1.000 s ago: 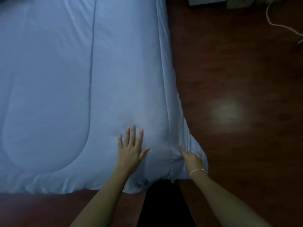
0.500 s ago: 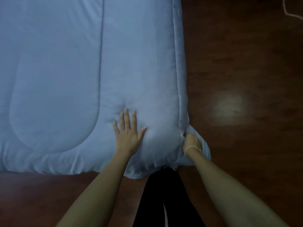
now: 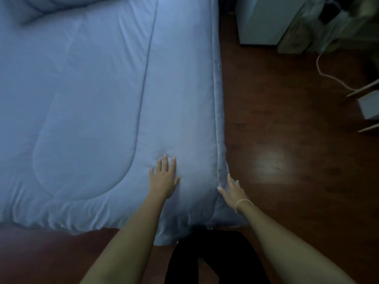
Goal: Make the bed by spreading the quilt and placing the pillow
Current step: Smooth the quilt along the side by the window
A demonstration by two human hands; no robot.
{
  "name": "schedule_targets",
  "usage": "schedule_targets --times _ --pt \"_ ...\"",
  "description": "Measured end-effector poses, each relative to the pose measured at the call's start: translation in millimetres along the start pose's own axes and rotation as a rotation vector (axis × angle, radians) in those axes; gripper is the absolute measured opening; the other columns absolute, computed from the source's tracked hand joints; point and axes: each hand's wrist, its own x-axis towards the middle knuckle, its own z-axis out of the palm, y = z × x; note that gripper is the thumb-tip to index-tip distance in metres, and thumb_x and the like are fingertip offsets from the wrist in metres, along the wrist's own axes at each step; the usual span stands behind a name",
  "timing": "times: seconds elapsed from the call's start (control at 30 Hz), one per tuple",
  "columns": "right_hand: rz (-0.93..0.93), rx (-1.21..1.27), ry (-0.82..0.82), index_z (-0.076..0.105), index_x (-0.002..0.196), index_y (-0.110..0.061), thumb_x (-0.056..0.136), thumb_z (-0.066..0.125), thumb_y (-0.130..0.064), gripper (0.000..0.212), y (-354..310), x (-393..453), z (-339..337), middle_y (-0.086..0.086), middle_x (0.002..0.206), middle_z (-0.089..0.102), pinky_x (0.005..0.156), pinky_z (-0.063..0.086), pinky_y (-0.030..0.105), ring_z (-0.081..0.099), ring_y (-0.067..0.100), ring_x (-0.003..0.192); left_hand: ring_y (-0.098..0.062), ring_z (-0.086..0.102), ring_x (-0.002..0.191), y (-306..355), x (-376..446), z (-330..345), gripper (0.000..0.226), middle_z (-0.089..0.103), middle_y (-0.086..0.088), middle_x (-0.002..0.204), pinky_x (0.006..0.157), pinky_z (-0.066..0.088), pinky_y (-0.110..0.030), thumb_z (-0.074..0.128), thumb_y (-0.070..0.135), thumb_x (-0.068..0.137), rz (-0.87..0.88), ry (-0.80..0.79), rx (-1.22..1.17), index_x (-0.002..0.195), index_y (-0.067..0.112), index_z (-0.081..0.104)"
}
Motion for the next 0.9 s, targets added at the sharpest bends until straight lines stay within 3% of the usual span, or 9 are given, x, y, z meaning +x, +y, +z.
schedule_targets --times 0.17,0.4,0.5,0.6,0.67,0.77,0.9 --pt "-0.075 -0.063 0.159 -0.013 0.147 -0.040 0.092 0.037 -0.061 0.077 4 -7 -73 0.012 0.160 0.000 0.119 0.015 0.050 0.007 0.037 0.147 -0.034 0.007 0.145 13 4 -47 0.070 -0.004 -0.012 0.159 0.113 0.020 -0.054 0.035 0.050 0.096 -0.104 -0.041 0.006 0.151 0.024 0.000" --pt "-0.247 -0.124 0.337 -0.004 0.150 -0.039 0.092 0.037 -0.060 0.074 -24 25 -218 0.004 0.161 0.004 0.116 0.017 0.050 0.010 0.029 0.147 -0.031 0.011 0.145 93 67 -129 0.065 -0.004 -0.012 0.159 0.113 0.021 -0.048 0.032 0.047 0.098 -0.110 0.238 -0.014 0.151 0.022 0.002" --pt "-0.338 -0.131 0.346 0.001 0.150 -0.037 0.092 0.038 -0.059 0.072 -23 39 -275 0.003 0.161 0.006 0.116 0.015 0.049 0.010 0.027 0.148 -0.029 0.021 0.143 147 90 -154 0.062 0.010 -0.013 0.158 0.111 0.025 -0.048 0.038 0.044 0.097 -0.120 0.311 -0.050 0.150 0.021 0.015" --pt "-0.435 -0.148 0.362 0.020 0.149 -0.033 0.090 0.036 -0.064 0.068 -13 55 -329 0.001 0.159 0.020 0.117 0.018 0.044 0.020 0.022 0.146 -0.030 0.056 0.119 194 114 -170 0.051 0.053 -0.016 0.136 0.092 0.047 -0.047 0.059 0.037 0.084 -0.087 0.425 -0.106 0.130 0.016 0.054" --pt "-0.490 -0.144 0.399 0.038 0.142 -0.032 0.086 0.031 -0.071 0.068 -5 67 -368 -0.004 0.149 0.040 0.116 0.023 0.041 0.036 0.016 0.138 -0.025 0.069 0.092 225 131 -187 0.039 0.070 -0.010 0.111 0.074 0.057 -0.037 0.057 0.037 0.076 -0.083 0.510 -0.137 0.108 0.017 0.067" --pt "-0.531 -0.151 0.452 0.052 0.127 -0.034 0.092 0.042 -0.054 0.041 3 89 -421 -0.008 0.127 0.061 0.112 0.027 0.038 0.052 0.010 0.122 -0.020 0.070 0.075 271 149 -217 0.036 0.071 -0.001 0.096 0.062 0.056 -0.027 0.045 0.036 0.076 -0.034 0.640 -0.232 0.096 0.020 0.070" --pt "-0.582 -0.088 0.491 0.060 0.119 -0.033 0.091 0.050 -0.048 0.033 -16 115 -474 -0.009 0.112 0.068 0.106 0.035 0.036 0.059 0.012 0.111 -0.013 0.069 0.074 306 170 -258 0.034 0.071 0.004 0.097 0.060 0.053 -0.020 0.045 0.036 0.078 -0.016 0.693 -0.251 0.095 0.024 0.071"
